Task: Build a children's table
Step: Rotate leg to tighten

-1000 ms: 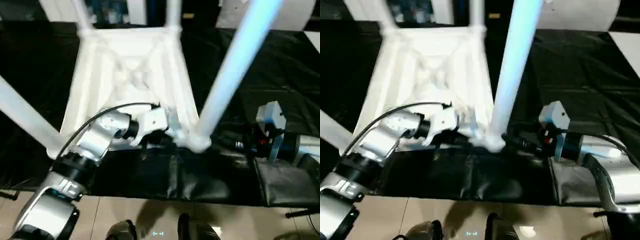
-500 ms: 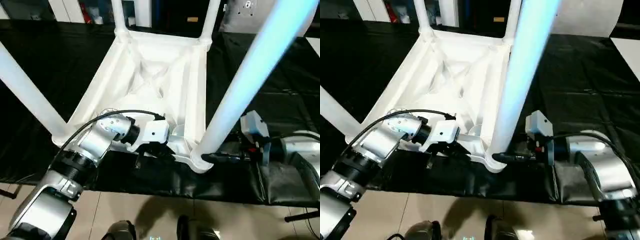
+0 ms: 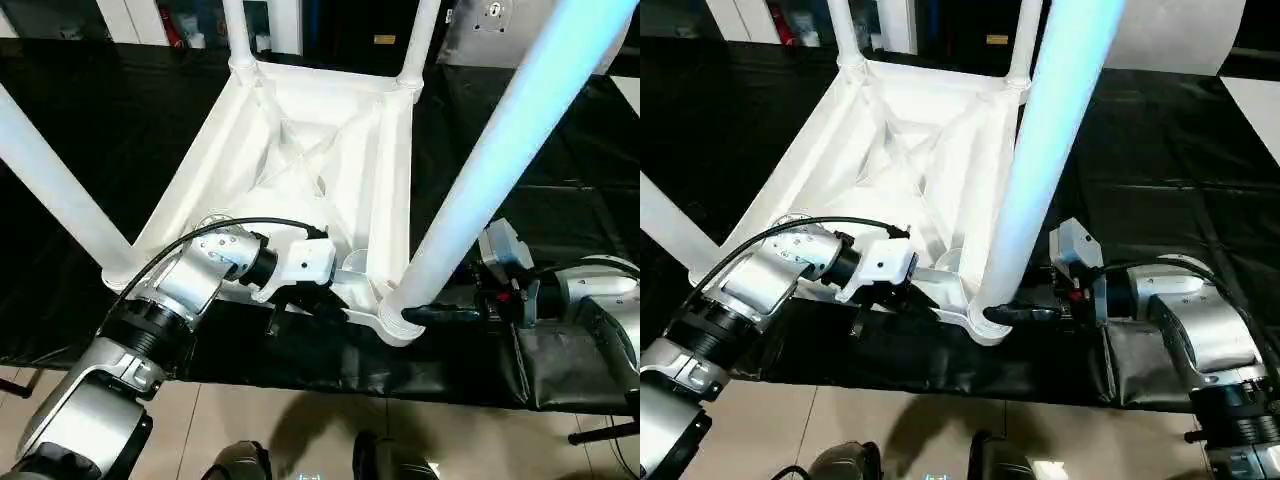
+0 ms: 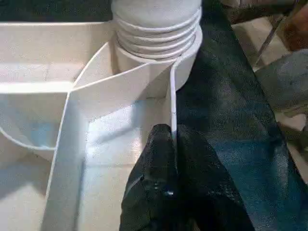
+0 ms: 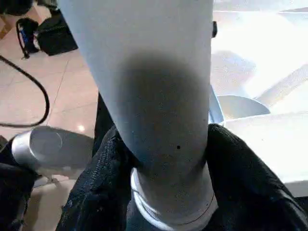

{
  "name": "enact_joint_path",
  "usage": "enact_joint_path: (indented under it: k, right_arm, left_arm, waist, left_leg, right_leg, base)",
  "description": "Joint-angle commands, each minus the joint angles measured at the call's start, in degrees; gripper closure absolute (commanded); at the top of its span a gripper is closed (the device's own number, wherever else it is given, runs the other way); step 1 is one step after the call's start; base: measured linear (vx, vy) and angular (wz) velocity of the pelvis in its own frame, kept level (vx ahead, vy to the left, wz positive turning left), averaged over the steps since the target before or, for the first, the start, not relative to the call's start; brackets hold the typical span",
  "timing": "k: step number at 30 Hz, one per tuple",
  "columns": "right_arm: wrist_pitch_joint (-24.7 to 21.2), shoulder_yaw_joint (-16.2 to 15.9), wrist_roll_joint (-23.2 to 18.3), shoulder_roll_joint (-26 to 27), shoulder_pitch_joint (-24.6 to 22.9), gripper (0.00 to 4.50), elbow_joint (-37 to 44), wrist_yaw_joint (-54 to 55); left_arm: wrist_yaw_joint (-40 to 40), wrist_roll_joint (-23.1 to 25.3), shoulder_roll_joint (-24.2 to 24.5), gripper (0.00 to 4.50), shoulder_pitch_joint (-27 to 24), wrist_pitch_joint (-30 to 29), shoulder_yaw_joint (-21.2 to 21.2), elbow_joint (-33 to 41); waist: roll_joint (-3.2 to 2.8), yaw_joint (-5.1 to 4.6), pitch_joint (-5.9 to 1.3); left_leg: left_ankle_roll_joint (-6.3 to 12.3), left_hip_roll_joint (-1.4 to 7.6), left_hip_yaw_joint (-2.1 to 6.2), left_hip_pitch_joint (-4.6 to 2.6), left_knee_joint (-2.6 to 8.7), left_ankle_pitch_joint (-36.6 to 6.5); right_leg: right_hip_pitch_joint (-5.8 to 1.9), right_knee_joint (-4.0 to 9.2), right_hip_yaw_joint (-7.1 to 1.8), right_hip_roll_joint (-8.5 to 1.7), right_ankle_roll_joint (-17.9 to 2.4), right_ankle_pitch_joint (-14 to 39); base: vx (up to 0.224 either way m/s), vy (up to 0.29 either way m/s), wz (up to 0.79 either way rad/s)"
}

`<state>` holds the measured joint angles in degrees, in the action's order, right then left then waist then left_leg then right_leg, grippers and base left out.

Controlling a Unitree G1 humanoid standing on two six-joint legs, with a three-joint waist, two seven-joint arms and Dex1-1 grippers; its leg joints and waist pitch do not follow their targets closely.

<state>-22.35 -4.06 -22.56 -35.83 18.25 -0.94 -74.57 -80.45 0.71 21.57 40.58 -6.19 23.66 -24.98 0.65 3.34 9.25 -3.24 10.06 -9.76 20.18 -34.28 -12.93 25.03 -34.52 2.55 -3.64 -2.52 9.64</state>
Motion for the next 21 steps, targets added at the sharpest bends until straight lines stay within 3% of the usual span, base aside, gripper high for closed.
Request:
enact_joint_path:
  k: [1,2,4,5,8,9,10,13,14,16,17,18,21]
  right_arm:
    - [-4.29,0.34,-1.53,3.30,-1.00,2.55,1.72,6.95]
    - [-4.75,0.59,-0.40,4.90,-1.10,2.55,1.88,10.62]
    - [-6.25,1.16,2.50,8.37,-0.79,2.55,1.29,18.65]
    - [-8.62,2.37,3.82,12.00,-0.11,2.55,0.79,25.65]
    - [-12.25,3.88,5.82,17.40,0.45,2.56,1.36,35.41]
    - [-13.50,4.25,6.73,19.16,0.55,2.56,1.81,38.69]
    - [-14.83,4.60,8.05,22.01,0.82,2.56,2.34,43.40]
    - [-15.79,5.09,10.11,26.45,1.43,2.56,2.66,50.35]
    - [-16.98,5.46,12.13,30.54,2.07,2.56,2.78,56.95]
    - [-16.87,5.62,13.54,33.79,2.60,2.56,2.75,61.67]
    - [-16.38,5.97,14.07,35.13,2.82,2.01,2.71,63.78]
    - [-15.86,6.39,14.48,36.20,3.00,1.87,2.69,65.59]
    - [-15.52,7.19,15.82,37.88,2.71,1.87,4.60,69.41]
  left_arm:
    - [3.33,0.01,-2.23,4.50,-0.93,-4.36,0.48,0.91]
    - [5.08,-0.03,-3.13,4.50,-0.95,-6.00,0.06,1.07]
    - [8.79,0.08,-5.34,4.50,-0.68,-8.90,-0.73,0.81]
    - [12.81,0.32,-7.79,4.50,-0.09,-11.21,-1.65,-0.05]
    - [19.85,0.88,-12.17,4.50,1.39,-14.35,-3.13,-2.18]
    - [22.02,0.96,-13.67,4.50,1.94,-15.22,-3.59,-2.82]
    - [25.20,1.02,-15.92,4.50,2.69,-16.71,-4.39,-3.59]
    - [29.67,1.24,-19.10,4.50,3.53,-18.21,-5.41,-4.40]
    - [33.56,1.86,-21.68,4.50,4.12,-18.94,-6.14,-5.06]
    - [36.38,2.67,-23.70,4.50,4.54,-19.16,-6.26,-5.69]
    - [37.45,3.05,-24.47,4.50,4.67,-19.14,-6.25,-5.91]
    - [38.28,3.35,-25.05,4.50,4.75,-19.14,-6.26,-6.05]
    - [39.72,4.20,-26.16,4.50,4.88,-19.60,-5.58,-5.76]
  waist:
    - [1.16,-0.22,-4.39]
    - [1.07,-0.30,-4.34]
    - [1.20,-0.64,-3.96]
    - [1.06,-1.26,-3.77]
    - [1.11,-1.92,-3.84]
    - [0.98,-2.26,-3.83]
    - [0.72,-2.51,-3.82]
    - [0.82,-2.58,-3.81]
    - [0.30,-2.60,-3.79]
    - [0.40,-2.73,-3.90]
    - [0.34,-2.75,-3.87]
    - [0.12,-2.70,-3.88]
    - [0.04,-2.66,-4.18]
  left_leg:
    - [9.13,2.52,0.45,0.31,3.55,1.80]
    - [8.41,2.49,0.39,0.19,3.61,0.88]
    - [5.61,2.06,0.55,0.36,3.97,-2.14]
    - [3.61,1.80,0.73,0.55,4.14,-3.40]
    - [2.52,1.41,1.06,0.97,4.40,-3.55]
    - [2.51,1.41,0.88,0.55,4.40,-3.81]
    - [2.56,1.23,0.84,0.48,4.36,-4.37]
    - [3.03,1.19,0.78,0.30,4.49,-5.03]
    - [3.04,1.34,0.72,0.28,4.57,-4.64]
    - [2.63,1.35,0.82,0.37,4.72,-5.14]
    - [2.52,1.39,0.80,0.31,4.78,-5.33]
    - [2.54,1.47,0.81,0.15,4.81,-5.87]
    - [3.14,1.66,0.84,0.33,4.93,-3.76]
  right_leg:
    - [-4.25,3.59,-2.75,-4.39,-14.85,10.34]
    - [-4.09,3.78,-2.73,-4.38,-14.43,12.18]
    - [-4.23,4.73,-2.55,-4.27,-11.89,19.66]
    - [-4.27,5.00,-2.57,-4.15,-9.77,23.69]
    - [-4.63,5.49,-2.32,-4.09,-7.26,26.17]
    - [-4.10,5.74,-2.36,-3.86,-7.03,25.99]
    - [-4.00,5.94,-2.38,-3.74,-7.02,26.17]
    - [-3.77,6.22,-2.45,-3.65,-6.85,25.86]
    - [-3.62,6.12,-2.62,-3.57,-7.43,24.16]
    - [-3.73,6.00,-2.49,-3.52,-7.72,23.31]
    - [-3.60,6.06,-2.56,-3.55,-7.75,23.21]
    - [-3.53,6.07,-2.62,-3.60,-8.02,22.65]
    - [-3.96,5.34,-2.75,-3.57,-9.49,14.78]
  base:
    - [0.000,0.000,0.00]
    - [0.000,0.000,0.00]
    - [0.000,0.000,0.00]
    - [0.000,0.000,0.00]
    - [0.000,0.000,0.00]
    - [0.000,0.000,0.00]
    - [0.000,0.000,0.00]
    - [0.000,0.000,0.00]
    - [0.000,0.000,0.00]
    - [0.000,0.000,0.00]
    - [0.000,0.000,0.00]
    - [0.000,0.000,0.00]
    - [0.000,0.000,0.00]
